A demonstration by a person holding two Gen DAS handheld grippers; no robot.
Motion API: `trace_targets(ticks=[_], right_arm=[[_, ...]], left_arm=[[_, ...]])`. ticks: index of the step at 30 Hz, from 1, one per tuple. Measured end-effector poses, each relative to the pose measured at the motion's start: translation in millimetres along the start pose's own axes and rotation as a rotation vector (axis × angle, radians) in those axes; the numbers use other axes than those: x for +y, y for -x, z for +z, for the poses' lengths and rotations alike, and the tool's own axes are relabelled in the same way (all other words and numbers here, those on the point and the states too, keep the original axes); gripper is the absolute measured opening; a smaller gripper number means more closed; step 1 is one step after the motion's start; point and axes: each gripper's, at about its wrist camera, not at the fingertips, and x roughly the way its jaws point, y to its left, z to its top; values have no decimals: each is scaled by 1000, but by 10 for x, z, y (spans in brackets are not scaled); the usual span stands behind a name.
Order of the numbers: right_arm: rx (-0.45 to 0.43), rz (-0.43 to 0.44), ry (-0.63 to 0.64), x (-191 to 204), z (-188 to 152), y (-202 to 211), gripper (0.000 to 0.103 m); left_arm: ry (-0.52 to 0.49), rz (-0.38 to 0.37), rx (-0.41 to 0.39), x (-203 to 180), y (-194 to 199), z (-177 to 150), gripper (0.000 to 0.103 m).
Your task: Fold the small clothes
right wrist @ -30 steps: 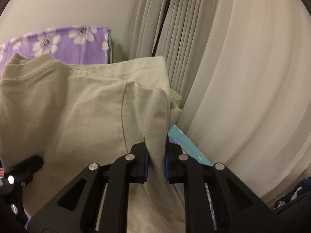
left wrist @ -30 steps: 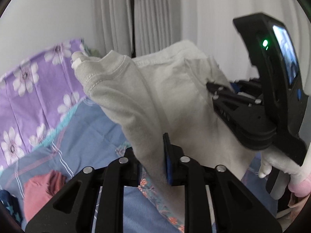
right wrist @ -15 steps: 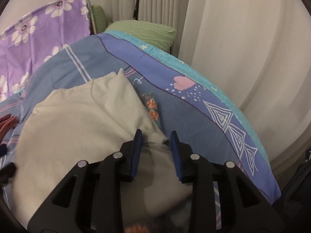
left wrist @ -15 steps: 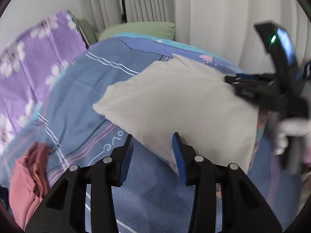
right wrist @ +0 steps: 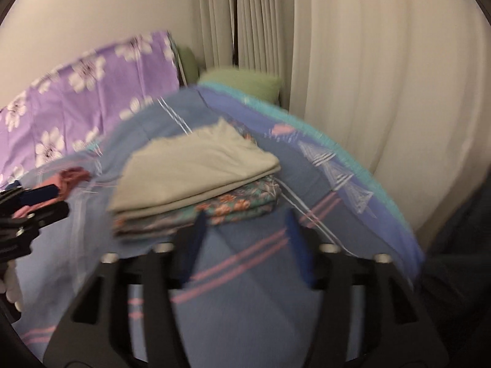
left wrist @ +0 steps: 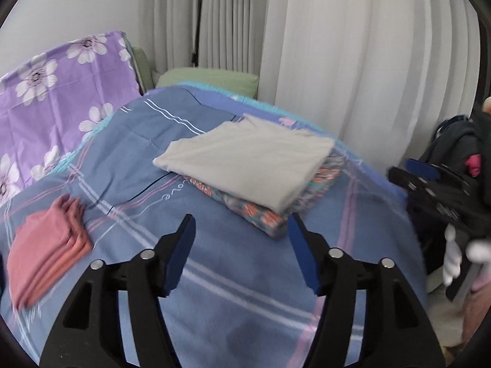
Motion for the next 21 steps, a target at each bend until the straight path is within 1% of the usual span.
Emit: trace_targets(ticks=[1,3,5,7,9,11,14,15,16,18,21], right_arm=[[-38,-3,9,50,-66,209,76],[-129,0,18,151,-215,650,86],[-216,-1,-8,237,-368,1020,91],[-246,22,-46,277,-452,1225,91],[-248,50,-79,282,-467,1360,91],[-231,79,-73,315,-481,1505,91],[-247,77,-54,368,-490,1698,91],[-240,77,-59,370,-488,1742,91],[-230,80,-64,365,-492,1773,91],[-182,81,-87,334,-484,1786,92],[-125,69,-111,288,-539,1795,95]], left_arm=[[7,2,-22,-40,142,-49,71],[21,-7,-65,-120,405,-134,77],[29,-12,-97,-205,637,-198,83],[16,5,-131,-328,846,-265,91],[-6,22,-163,-450,1037,-344,94],[-28,42,-193,-571,1213,-411,99],[-32,84,-235,-709,1449,-498,102],[-26,111,-245,-751,1517,-524,102],[-18,135,-249,-780,1563,-542,102],[1,173,-242,-807,1600,-578,102],[37,170,-206,-797,1613,-638,102]])
